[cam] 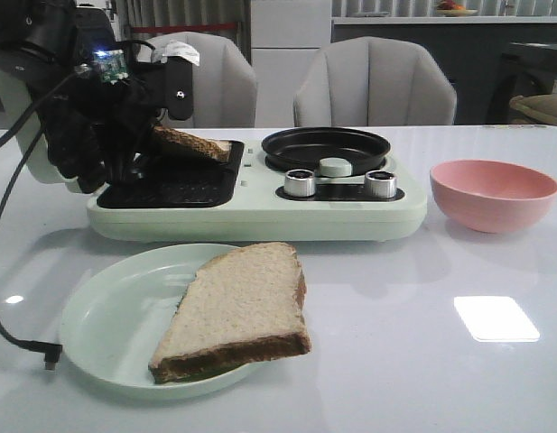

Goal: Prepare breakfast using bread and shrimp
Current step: 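Lower the slice onto the waffle plate and open the left gripper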

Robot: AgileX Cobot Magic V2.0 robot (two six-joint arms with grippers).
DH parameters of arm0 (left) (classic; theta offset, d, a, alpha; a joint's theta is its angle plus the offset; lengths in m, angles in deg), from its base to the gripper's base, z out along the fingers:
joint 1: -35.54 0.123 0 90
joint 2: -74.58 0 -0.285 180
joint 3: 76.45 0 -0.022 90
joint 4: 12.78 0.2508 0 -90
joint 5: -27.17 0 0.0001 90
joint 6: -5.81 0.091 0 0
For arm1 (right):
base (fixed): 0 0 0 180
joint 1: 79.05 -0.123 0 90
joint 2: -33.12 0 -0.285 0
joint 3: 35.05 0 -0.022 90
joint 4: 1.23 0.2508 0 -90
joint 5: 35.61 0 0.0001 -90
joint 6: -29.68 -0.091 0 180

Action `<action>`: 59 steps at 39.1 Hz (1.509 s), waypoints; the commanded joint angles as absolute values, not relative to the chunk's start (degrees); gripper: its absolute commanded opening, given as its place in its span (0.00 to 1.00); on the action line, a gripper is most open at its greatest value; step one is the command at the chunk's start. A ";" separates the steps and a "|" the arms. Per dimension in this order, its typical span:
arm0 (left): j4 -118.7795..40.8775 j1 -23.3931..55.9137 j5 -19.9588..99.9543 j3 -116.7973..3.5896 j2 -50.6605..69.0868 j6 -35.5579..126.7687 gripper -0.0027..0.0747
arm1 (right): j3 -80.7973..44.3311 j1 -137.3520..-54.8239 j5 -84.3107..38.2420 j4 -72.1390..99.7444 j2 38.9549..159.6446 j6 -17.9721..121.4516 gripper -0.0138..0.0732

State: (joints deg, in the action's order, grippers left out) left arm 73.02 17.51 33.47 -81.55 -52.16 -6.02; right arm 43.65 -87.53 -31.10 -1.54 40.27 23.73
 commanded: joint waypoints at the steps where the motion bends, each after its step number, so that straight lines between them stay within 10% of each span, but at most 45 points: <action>1: 72.53 18.36 34.11 -83.55 -49.84 -7.60 0.20 | 42.74 -87.19 -36.06 -2.19 39.09 23.89 0.33; 10: 70.78 18.85 31.54 -83.55 -50.64 -8.67 0.24 | 42.74 -87.19 -36.06 -2.19 39.09 23.89 0.33; 27: 68.75 18.21 29.41 -83.55 -50.64 -9.00 0.71 | 42.74 -87.19 -36.06 -2.19 39.09 23.89 0.33; 59: 66.67 14.79 37.45 -77.53 -44.70 -14.63 0.80 | 42.74 -87.19 -36.06 -2.19 39.09 23.89 0.33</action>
State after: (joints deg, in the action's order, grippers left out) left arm 67.84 15.40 34.64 -76.95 -49.04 -13.59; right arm 43.65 -87.53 -31.10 -1.54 40.27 23.61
